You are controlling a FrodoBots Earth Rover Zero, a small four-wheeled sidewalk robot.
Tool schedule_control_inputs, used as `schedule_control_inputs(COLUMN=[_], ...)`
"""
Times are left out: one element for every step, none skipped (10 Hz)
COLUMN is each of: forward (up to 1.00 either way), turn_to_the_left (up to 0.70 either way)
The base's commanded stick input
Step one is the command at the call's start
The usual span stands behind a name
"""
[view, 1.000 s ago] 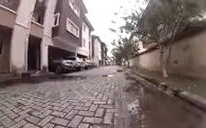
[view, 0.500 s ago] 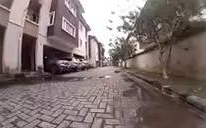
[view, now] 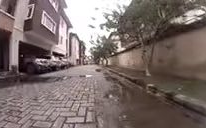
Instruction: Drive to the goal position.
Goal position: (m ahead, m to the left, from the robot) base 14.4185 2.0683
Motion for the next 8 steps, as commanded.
schedule_control_inputs(forward=[0.5,0.5,0.5,0.5,0.5,0.5,0.5,0.5], turn_to_the_left=[0.0,0.0,0.0,0.0,0.0,0.0,0.0,0.0])
